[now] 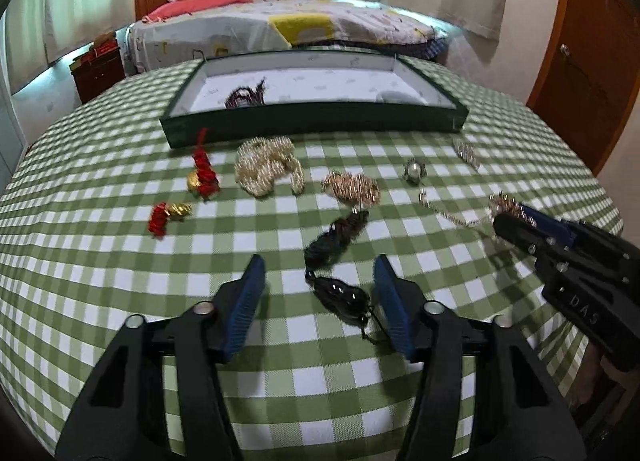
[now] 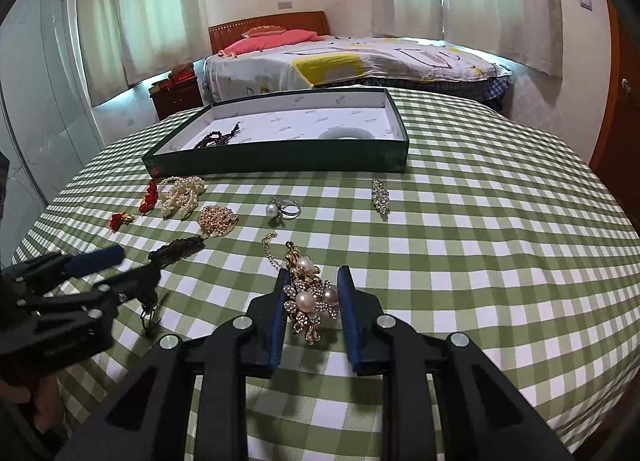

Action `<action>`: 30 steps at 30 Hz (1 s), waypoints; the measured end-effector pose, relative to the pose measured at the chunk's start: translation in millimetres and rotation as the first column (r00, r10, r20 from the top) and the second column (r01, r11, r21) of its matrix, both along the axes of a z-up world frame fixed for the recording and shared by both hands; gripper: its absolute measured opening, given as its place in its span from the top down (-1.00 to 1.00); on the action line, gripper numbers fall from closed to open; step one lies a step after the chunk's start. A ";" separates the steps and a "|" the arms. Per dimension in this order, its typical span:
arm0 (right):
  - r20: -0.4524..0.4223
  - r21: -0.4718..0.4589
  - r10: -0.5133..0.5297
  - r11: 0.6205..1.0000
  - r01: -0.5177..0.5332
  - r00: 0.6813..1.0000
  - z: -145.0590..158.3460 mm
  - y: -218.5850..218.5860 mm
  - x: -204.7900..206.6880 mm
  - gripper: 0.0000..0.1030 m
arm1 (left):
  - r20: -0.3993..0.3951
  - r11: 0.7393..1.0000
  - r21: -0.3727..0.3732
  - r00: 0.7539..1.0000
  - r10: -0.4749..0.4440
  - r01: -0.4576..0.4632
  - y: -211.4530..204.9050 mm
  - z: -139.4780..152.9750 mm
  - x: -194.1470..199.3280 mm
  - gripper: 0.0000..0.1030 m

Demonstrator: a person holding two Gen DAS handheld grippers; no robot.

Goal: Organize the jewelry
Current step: 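Grasp the pearl brooch with the right tool while the left tool grasps the black bead pendant, then lower brooch and black pendant into the box and open both tools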

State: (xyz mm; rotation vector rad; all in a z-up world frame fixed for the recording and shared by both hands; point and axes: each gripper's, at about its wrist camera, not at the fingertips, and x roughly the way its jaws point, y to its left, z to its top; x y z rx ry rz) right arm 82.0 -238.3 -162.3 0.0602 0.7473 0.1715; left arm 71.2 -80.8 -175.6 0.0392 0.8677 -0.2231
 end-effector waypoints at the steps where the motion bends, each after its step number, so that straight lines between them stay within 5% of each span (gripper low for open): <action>1: 0.000 0.000 0.002 1.000 -0.002 1.000 -0.2 0.9 0.5 0.52 | -0.009 1.000 -0.001 1.000 0.000 0.000 0.2 -1.8 0.7 0.04; 12: -0.006 0.000 0.004 1.000 -0.004 1.000 -2.3 3.5 1.0 0.52 | -0.025 1.000 -0.022 1.000 0.013 -0.013 15.3 -4.4 -0.5 0.67; 30: 0.082 0.019 0.006 1.000 -0.007 0.997 22.7 8.2 -7.0 0.52 | 0.092 0.999 -0.038 0.996 -0.007 0.011 17.1 24.0 -5.8 0.67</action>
